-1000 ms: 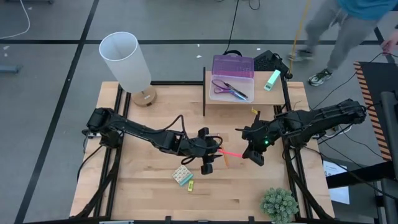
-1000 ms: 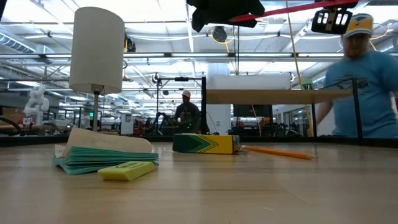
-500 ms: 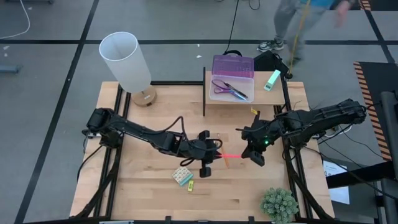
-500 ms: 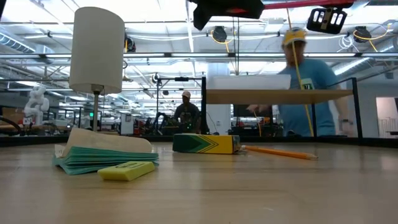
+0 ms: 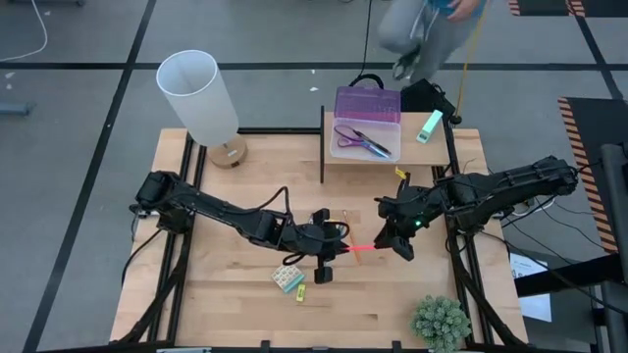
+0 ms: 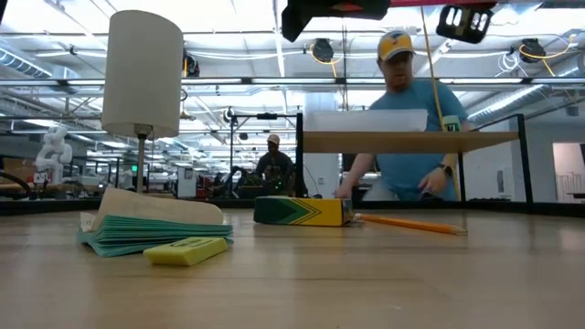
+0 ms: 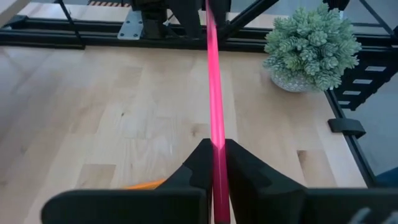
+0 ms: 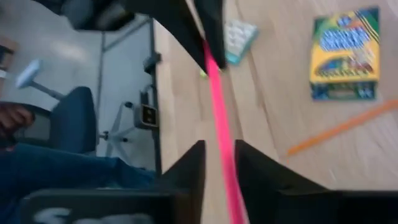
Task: Pick & place school supplies into a supply box
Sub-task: Put the pink pencil into the purple supply box on the shelf
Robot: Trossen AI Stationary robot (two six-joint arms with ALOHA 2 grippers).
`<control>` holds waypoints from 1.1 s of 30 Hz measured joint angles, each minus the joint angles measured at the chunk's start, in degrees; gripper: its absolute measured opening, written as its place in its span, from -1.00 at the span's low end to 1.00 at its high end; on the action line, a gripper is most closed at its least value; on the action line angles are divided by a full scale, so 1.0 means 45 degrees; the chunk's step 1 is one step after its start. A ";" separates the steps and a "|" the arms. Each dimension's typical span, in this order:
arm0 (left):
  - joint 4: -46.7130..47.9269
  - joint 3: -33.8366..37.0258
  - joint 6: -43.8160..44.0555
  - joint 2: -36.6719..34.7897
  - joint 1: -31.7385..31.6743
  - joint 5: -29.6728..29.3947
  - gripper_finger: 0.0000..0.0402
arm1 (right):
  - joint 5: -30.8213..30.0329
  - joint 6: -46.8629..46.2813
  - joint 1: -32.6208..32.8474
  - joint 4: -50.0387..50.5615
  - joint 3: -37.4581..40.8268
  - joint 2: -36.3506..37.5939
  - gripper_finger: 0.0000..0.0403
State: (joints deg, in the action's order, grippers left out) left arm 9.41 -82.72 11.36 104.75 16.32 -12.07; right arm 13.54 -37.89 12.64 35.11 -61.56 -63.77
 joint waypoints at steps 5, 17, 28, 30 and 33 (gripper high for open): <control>0.0144 0.0000 0.0346 -0.0547 0.0334 -0.0555 -0.86 | -0.0025 -0.0092 0.0010 -0.1650 0.0000 0.0211 -0.21; 0.1609 -0.0005 0.1160 -0.2360 0.1106 -0.1040 -0.87 | -0.1322 0.1021 0.0015 -0.5977 0.0000 0.1639 0.05; 0.0534 -0.0005 0.1550 -0.4303 0.1956 -0.2452 -0.87 | -0.1399 0.2038 0.0041 -0.7485 0.0000 0.2149 -0.02; -0.0173 -0.0024 0.1230 -0.4484 0.2012 -0.2799 -0.87 | -0.1422 0.2313 0.0044 -0.7825 0.0000 0.2082 -0.04; -0.1294 -0.0019 0.0703 -0.4557 0.2053 -0.3071 -0.87 | -0.1735 0.2753 0.0049 -0.8319 0.0000 0.1979 -0.07</control>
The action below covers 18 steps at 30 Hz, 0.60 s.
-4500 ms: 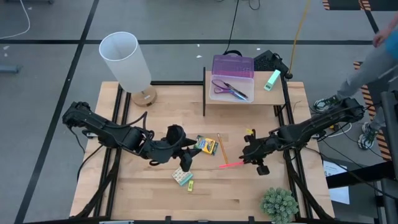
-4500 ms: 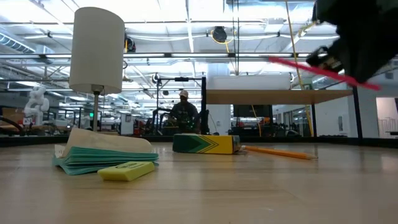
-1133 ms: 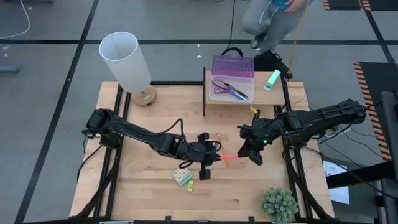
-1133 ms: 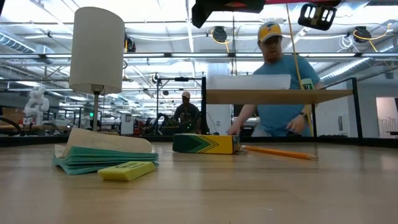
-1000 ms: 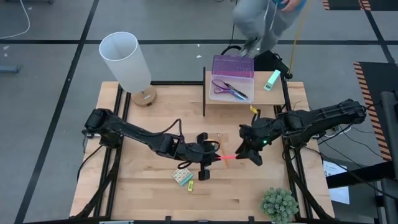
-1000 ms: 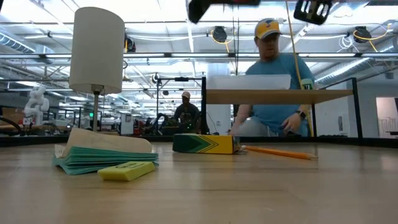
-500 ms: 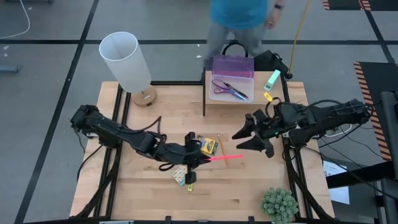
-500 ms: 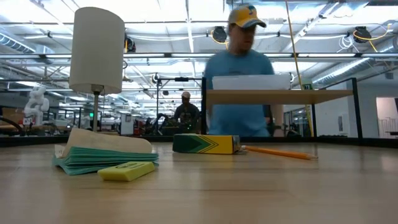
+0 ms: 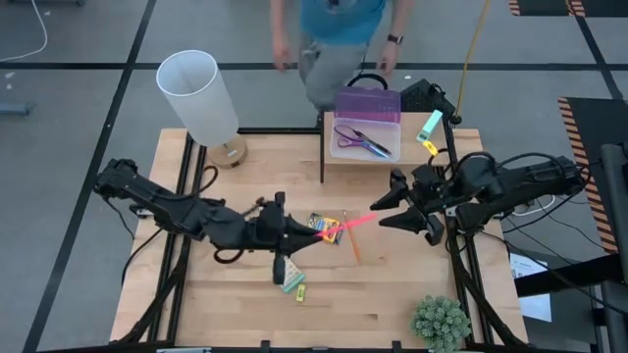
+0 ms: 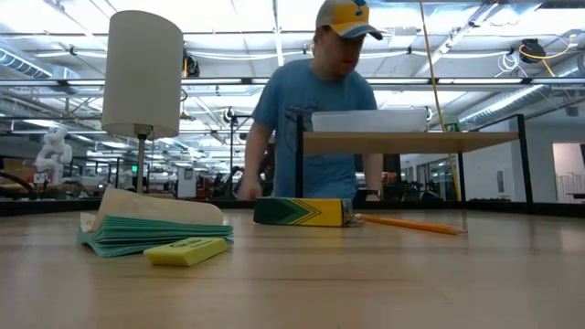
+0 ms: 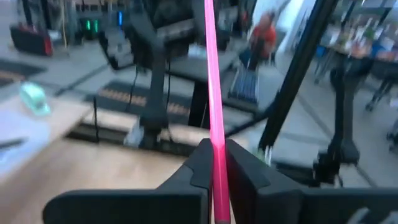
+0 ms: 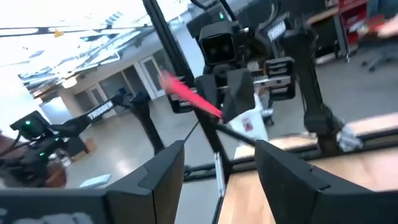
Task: Pick & place school supplies into a supply box
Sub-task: Put the pink pencil into the purple supply box on the shelf
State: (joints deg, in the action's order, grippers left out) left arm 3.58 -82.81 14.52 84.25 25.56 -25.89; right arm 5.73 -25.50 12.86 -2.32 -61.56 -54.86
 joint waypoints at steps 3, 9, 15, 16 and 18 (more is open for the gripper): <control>-0.1062 0.0000 -0.0448 0.0005 0.0015 -0.0137 -0.87 | -0.0104 0.0350 0.0000 -0.0558 0.0000 -0.0098 -0.10; -0.2296 0.0002 -0.1001 0.0005 -0.0081 -0.0550 -0.87 | -0.0912 0.1150 0.0273 -0.1462 0.0000 -0.0283 -0.15; -0.3906 0.0010 -0.1753 0.0005 -0.0382 -0.0628 -0.87 | -0.2183 0.1881 0.0700 -0.2283 0.0000 -0.0510 -0.15; -0.4175 0.0010 -0.1848 0.0010 -0.0451 -0.0583 -0.87 | -0.2339 0.1999 0.0763 -0.2512 0.0000 -0.0572 -0.15; -0.4809 0.0010 -0.2024 0.0132 -0.0653 -0.0437 -0.87 | -0.2697 0.2243 0.0840 -0.3000 0.0000 -0.0680 -0.15</control>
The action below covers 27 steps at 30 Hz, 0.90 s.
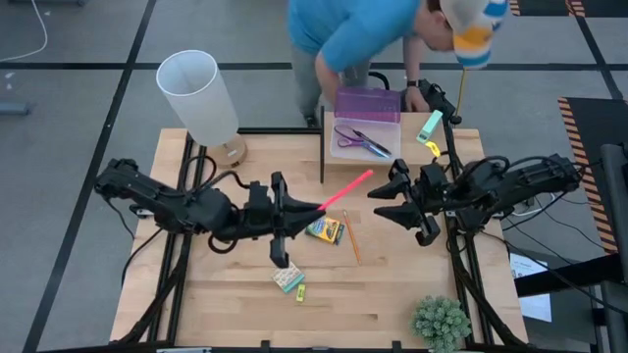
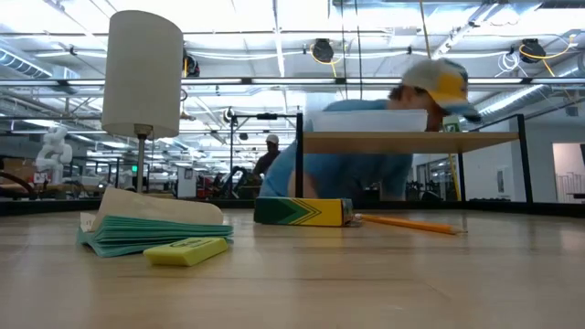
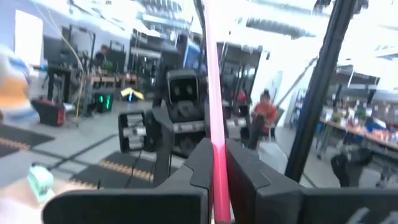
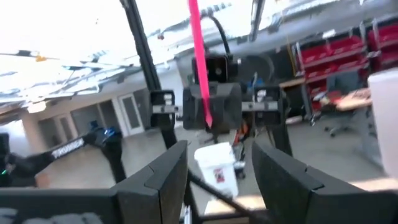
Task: Pick & place school supplies into a supply box
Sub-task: Put the pink pencil into the purple supply box on the shelf
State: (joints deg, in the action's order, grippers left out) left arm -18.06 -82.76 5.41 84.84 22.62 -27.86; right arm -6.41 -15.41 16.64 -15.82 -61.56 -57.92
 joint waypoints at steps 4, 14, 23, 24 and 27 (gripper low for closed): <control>-0.0915 0.0014 -0.0204 0.0216 -0.0297 0.0577 -0.87 | -0.0814 0.0554 0.0150 -0.1155 0.0000 -0.0267 -0.15; -0.4375 0.0010 -0.0078 0.1809 -0.0923 0.1902 -0.87 | -0.0983 0.1017 0.0199 -0.2723 0.0005 -0.0918 -0.15; -0.6625 0.0010 0.0009 0.2835 -0.1320 0.2177 -0.87 | -0.0963 0.1022 0.0199 -0.3015 0.0005 -0.0978 -0.15; -0.6698 0.0010 0.0037 0.2926 -0.1376 0.2177 -0.87 | -0.0963 0.1022 0.0199 -0.3016 0.0005 -0.0978 -0.15; -0.6613 0.0010 0.0220 0.3061 -0.1532 0.2265 -0.87 | -0.0963 0.1035 0.0199 -0.3015 0.0005 -0.0978 -0.15</control>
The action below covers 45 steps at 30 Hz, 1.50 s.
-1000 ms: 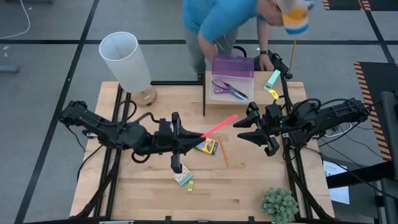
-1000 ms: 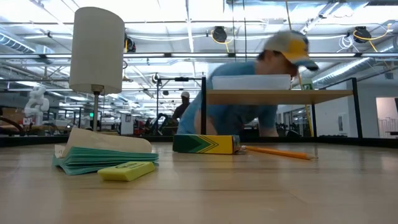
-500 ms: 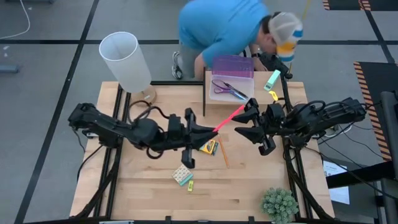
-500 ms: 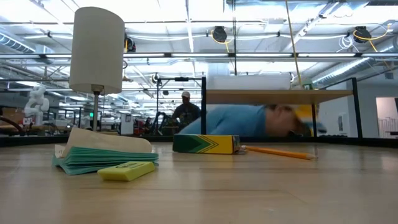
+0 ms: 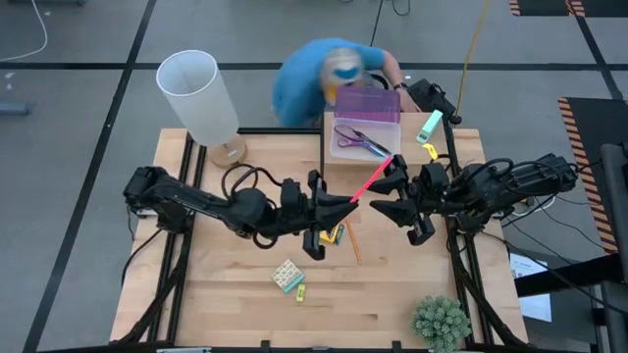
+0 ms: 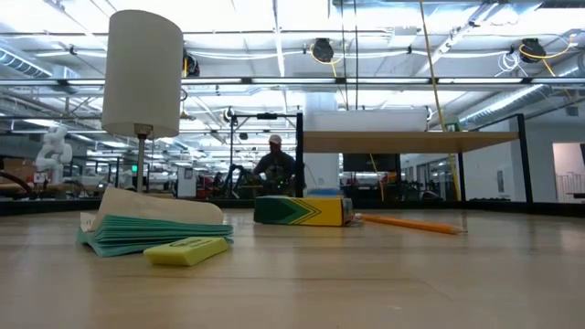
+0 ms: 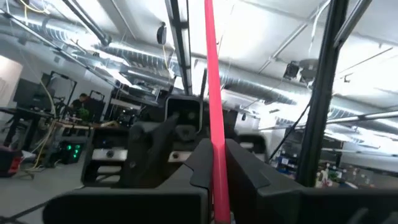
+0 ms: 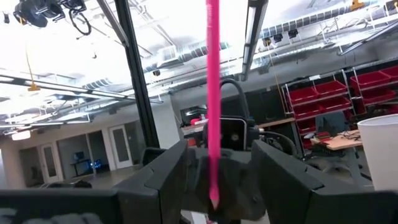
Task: Pick & place school supplies into a supply box
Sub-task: Put the pink pencil into the purple supply box on the shelf
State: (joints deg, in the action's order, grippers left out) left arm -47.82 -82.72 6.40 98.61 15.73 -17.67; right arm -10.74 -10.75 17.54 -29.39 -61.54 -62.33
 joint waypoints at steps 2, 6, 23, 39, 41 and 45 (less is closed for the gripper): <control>-0.0251 -0.0001 0.0138 0.0188 -0.0160 0.0176 -0.87 | 0.0003 0.0088 0.0000 -0.0005 0.0000 0.0000 -0.15; -0.0515 0.0000 0.0570 0.0463 -0.0363 0.0536 -0.87 | 0.0004 0.0230 0.0000 -0.0118 0.0000 0.0000 -0.15; -0.0684 0.0000 0.1025 0.0965 -0.0646 0.0782 -0.87 | -0.0340 0.0555 -0.0010 -0.0078 0.0000 0.0000 -0.57; -0.0318 0.0000 0.1309 0.0955 -0.0637 0.0909 -0.80 | -0.0316 0.0347 -0.0010 0.0147 0.0000 0.0005 -0.85; -0.0024 0.0000 0.1369 0.0952 -0.0640 0.0858 -0.70 | -0.0316 0.0346 -0.0010 0.0206 0.0000 -0.0002 -0.86; 0.0679 0.0000 0.1633 0.0955 -0.0482 0.0422 -0.40 | -0.0287 0.0329 -0.0007 0.0301 0.0000 -0.0005 -0.93</control>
State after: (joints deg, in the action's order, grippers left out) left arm -44.76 -82.72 13.75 102.91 13.56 -15.77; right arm -12.03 -9.27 17.51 -28.03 -61.54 -62.35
